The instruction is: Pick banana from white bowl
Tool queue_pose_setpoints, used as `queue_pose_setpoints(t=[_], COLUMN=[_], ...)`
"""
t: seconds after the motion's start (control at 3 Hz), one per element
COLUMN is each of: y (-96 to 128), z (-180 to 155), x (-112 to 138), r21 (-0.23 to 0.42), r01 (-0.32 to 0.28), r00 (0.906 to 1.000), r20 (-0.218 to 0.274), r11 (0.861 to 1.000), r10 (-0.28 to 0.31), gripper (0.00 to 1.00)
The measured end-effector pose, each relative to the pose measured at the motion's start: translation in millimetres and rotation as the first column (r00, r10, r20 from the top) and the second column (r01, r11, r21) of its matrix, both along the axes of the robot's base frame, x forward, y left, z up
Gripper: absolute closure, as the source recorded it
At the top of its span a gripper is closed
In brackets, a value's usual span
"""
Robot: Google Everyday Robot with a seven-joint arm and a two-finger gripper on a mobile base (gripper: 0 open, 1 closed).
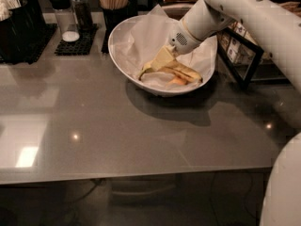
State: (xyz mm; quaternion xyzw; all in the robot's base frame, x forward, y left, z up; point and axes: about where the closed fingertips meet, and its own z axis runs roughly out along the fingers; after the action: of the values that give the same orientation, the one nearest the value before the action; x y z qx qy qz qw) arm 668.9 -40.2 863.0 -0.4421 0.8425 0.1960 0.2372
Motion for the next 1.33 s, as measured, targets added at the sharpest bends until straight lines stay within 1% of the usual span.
queue_pose_setpoints(t=[0.33,0.67,1.0,1.33], y=[0,0,-3,-18], z=[0,0,20,57], x=[0,0,-11,-34], r21=[0.0,0.0,0.05,0.034], r01=[0.0,0.0,-0.073,-0.162], r00=[1.0,1.0,0.9969,0.9811], r20=[0.0,0.0,0.035,0.112], r11=[1.0,1.0,0.996,0.986], r10=[0.0,0.0,0.071,0.157], gripper=[0.88,1.0,1.0,1.0])
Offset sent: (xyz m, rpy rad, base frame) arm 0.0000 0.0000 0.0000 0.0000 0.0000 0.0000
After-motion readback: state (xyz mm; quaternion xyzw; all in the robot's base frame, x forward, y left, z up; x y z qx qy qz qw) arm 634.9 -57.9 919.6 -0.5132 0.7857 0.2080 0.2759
